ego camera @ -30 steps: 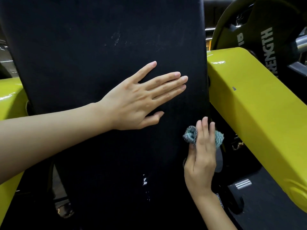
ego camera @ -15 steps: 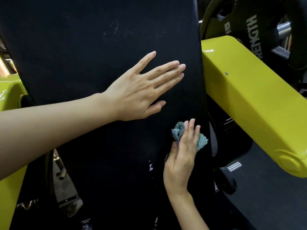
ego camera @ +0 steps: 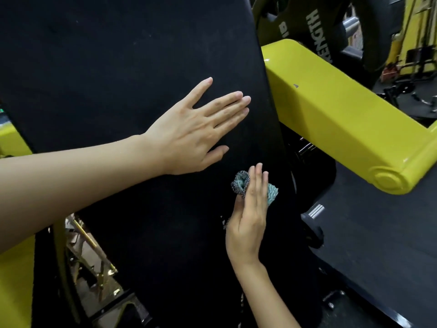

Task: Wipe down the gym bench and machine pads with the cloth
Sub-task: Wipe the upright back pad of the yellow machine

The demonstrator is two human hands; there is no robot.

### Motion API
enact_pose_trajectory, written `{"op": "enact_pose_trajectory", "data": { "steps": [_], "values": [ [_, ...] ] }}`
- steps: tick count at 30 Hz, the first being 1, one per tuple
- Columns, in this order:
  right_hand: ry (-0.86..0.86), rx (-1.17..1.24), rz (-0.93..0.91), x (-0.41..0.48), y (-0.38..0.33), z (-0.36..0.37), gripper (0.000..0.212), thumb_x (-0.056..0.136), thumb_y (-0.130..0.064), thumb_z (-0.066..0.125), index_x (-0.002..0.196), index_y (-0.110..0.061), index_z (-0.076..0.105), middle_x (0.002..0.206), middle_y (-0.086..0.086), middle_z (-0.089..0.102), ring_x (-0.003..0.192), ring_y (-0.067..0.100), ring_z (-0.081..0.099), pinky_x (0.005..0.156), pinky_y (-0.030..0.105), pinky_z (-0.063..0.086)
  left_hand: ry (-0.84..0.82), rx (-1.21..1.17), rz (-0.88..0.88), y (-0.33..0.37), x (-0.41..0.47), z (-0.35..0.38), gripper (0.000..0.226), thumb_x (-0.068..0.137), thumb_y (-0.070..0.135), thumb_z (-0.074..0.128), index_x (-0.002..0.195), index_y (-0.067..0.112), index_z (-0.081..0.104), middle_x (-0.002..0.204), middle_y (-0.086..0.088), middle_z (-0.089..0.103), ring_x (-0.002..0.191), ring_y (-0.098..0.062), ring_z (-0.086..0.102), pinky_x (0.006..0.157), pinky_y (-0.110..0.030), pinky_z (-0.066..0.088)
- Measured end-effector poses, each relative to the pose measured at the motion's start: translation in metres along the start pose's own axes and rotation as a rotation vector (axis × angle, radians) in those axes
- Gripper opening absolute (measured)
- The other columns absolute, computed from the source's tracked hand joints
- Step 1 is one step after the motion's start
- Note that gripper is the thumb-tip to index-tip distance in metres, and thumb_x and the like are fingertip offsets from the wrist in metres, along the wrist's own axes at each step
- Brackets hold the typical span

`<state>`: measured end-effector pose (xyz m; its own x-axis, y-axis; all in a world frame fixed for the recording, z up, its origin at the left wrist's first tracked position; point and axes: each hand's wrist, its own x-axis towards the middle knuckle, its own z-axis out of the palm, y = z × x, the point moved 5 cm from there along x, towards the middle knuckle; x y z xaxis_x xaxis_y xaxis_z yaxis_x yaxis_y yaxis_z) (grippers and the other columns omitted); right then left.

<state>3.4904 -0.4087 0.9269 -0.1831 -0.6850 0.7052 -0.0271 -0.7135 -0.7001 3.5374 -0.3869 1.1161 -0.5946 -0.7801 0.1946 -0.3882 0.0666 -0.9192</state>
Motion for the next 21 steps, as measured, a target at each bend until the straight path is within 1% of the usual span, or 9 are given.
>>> {"op": "enact_pose_trajectory", "data": {
  "steps": [2, 7, 10, 13, 16, 19, 21],
  "values": [
    [0.015, 0.021, 0.011, 0.01, 0.004, -0.002, 0.058, 0.099, -0.002, 0.04, 0.154, -0.008, 0.024, 0.163, 0.002, 0.022, 0.153, 0.017, 0.01, 0.123, 0.031, 0.014, 0.021, -0.006, -0.003, 0.0, 0.0, 0.001, 0.07, 0.099, 0.047, 0.017, 0.156, 0.007, 0.019, 0.164, -0.009, 0.015, 0.152, -0.02, 0.012, 0.122, -0.055, 0.009],
    [0.087, 0.061, 0.06, 0.045, 0.011, -0.008, 0.053, 0.102, -0.009, 0.038, 0.153, -0.012, 0.024, 0.162, 0.002, 0.024, 0.152, 0.014, 0.011, 0.123, 0.03, 0.016, 0.025, -0.011, -0.005, 0.002, 0.002, 0.002, 0.071, 0.098, 0.047, 0.016, 0.157, 0.007, 0.018, 0.164, -0.009, 0.014, 0.152, -0.02, 0.012, 0.122, -0.055, 0.008],
    [0.112, 0.068, 0.089, 0.062, 0.015, -0.011, 0.051, 0.103, -0.013, 0.036, 0.153, -0.012, 0.027, 0.162, -0.001, 0.023, 0.152, 0.014, 0.011, 0.122, 0.024, 0.014, 0.027, -0.009, -0.005, 0.002, 0.003, 0.003, 0.07, 0.098, 0.047, 0.017, 0.157, 0.007, 0.018, 0.165, -0.009, 0.014, 0.153, -0.02, 0.011, 0.122, -0.055, 0.008],
    [0.11, 0.082, 0.104, 0.068, 0.018, -0.012, 0.052, 0.103, -0.017, 0.035, 0.154, -0.013, 0.026, 0.162, -0.003, 0.02, 0.152, 0.012, 0.009, 0.121, 0.02, 0.013, 0.037, 0.009, -0.01, 0.005, 0.004, 0.005, 0.07, 0.099, 0.046, 0.018, 0.157, 0.008, 0.018, 0.165, -0.009, 0.014, 0.153, -0.02, 0.011, 0.122, -0.055, 0.008],
    [0.099, 0.091, 0.107, 0.056, 0.014, -0.01, 0.053, 0.103, -0.017, 0.035, 0.154, -0.016, 0.021, 0.162, -0.01, 0.016, 0.152, 0.009, 0.006, 0.121, 0.021, 0.012, 0.034, -0.006, -0.016, 0.005, 0.006, 0.004, 0.069, 0.099, 0.046, 0.02, 0.157, 0.008, 0.018, 0.165, -0.008, 0.014, 0.153, -0.02, 0.011, 0.122, -0.054, 0.008],
    [0.075, 0.096, 0.087, 0.025, 0.007, -0.007, 0.056, 0.102, -0.014, 0.038, 0.155, -0.019, 0.018, 0.164, -0.01, 0.015, 0.152, 0.01, 0.006, 0.123, 0.029, 0.015, 0.017, -0.002, -0.017, 0.006, 0.007, 0.005, 0.069, 0.099, 0.045, 0.019, 0.157, 0.008, 0.016, 0.165, -0.008, 0.012, 0.153, -0.02, 0.009, 0.122, -0.054, 0.007],
    [0.046, 0.101, 0.074, -0.001, 0.0, -0.002, 0.058, 0.103, -0.017, 0.036, 0.157, -0.025, 0.016, 0.164, -0.014, 0.013, 0.153, 0.011, 0.006, 0.122, 0.029, 0.014, 0.013, -0.001, -0.023, 0.007, 0.008, 0.005, 0.069, 0.099, 0.044, 0.02, 0.157, 0.008, 0.017, 0.165, -0.008, 0.012, 0.153, -0.02, 0.009, 0.122, -0.054, 0.007]
  ]
}}
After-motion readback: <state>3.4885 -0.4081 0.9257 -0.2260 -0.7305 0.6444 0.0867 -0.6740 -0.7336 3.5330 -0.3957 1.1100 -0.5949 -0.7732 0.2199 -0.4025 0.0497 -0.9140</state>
